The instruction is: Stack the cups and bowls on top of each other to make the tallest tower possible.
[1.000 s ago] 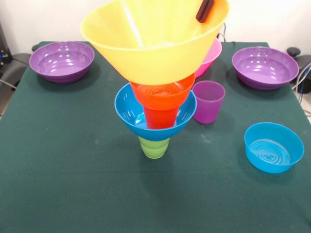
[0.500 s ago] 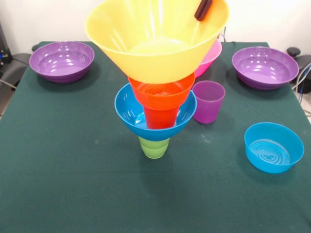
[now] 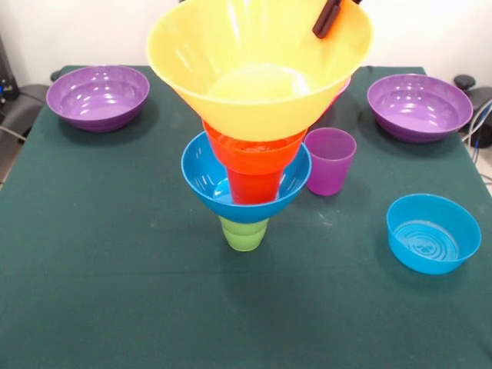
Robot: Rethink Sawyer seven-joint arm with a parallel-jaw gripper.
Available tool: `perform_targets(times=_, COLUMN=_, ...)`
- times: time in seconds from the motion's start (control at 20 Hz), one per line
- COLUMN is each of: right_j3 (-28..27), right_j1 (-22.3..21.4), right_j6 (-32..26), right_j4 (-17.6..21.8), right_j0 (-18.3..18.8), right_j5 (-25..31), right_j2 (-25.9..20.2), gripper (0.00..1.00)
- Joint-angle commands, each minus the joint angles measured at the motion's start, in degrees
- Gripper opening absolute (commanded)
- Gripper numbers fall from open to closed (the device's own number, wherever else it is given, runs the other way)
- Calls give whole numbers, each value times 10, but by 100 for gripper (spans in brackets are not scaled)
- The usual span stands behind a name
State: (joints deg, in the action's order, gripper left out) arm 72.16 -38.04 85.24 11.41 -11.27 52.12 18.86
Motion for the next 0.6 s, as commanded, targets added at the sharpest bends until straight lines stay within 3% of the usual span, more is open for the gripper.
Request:
perform_targets(times=0.05, right_j3=-32, right_j1=9, right_j6=100, right_j4=2, right_j0=-9, right_j5=28, right_j2=-18, gripper=0)
perform_targets(times=0.6, right_j3=-33, right_j1=11, right_j6=97, right_j4=-1, right_j0=-11, right_j5=33, right_j2=-13, gripper=0)
